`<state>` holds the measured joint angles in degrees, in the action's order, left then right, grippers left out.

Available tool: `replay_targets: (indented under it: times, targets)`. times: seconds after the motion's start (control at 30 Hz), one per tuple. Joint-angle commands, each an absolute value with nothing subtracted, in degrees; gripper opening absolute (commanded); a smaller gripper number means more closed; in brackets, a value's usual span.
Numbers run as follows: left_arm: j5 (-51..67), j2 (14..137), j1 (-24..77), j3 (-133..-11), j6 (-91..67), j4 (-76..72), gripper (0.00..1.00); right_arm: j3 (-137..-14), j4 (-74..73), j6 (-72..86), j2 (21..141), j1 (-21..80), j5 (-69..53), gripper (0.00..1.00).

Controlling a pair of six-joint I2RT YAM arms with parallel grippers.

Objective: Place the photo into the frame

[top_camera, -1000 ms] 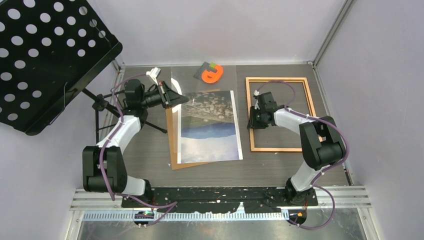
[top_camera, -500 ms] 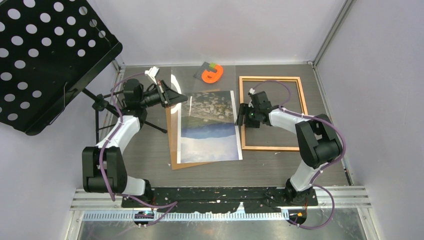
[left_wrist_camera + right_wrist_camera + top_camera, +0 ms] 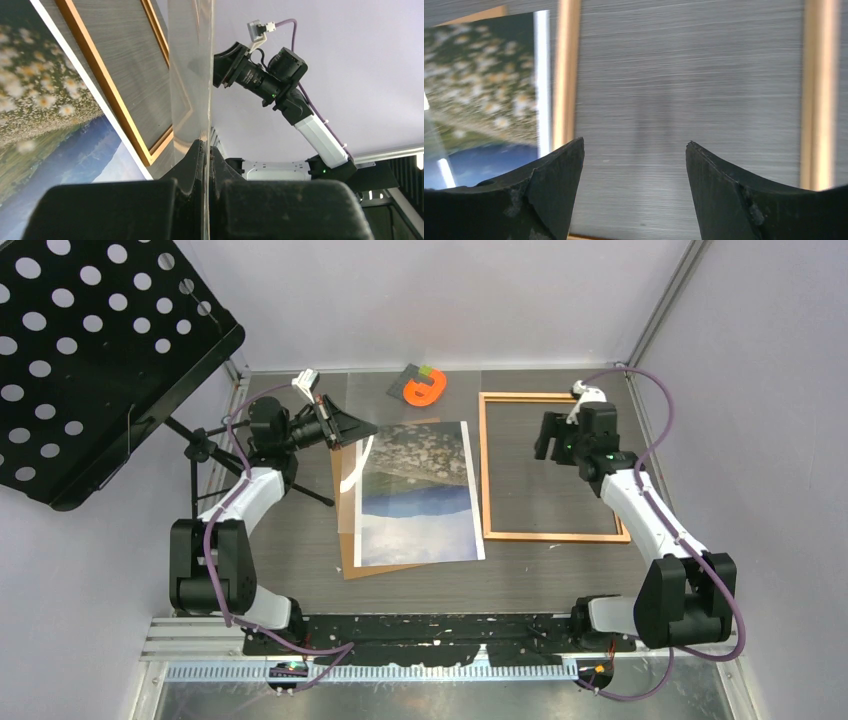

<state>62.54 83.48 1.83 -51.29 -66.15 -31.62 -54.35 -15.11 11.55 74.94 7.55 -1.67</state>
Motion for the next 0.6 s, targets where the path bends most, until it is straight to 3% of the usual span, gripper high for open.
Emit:
replay_targets:
  times: [0.0, 0.23, 0.57]
  targets:
    - [61.0, 85.7, 3.5, -53.9, -70.6, -38.5, 0.00, -52.3, -18.0, 1.7, 72.1, -1.6, 1.6, 0.79]
    - [58.8, 91.3, 6.6, -58.3, -73.3, -40.9, 0.00, -53.4, -20.4, -6.4, 73.3, -13.0, -1.5, 0.75]
    - [57.8, 99.6, 11.4, -65.7, -76.1, -43.3, 0.00, -59.5, -22.9, -11.7, 86.5, -20.9, -2.8, 0.67]
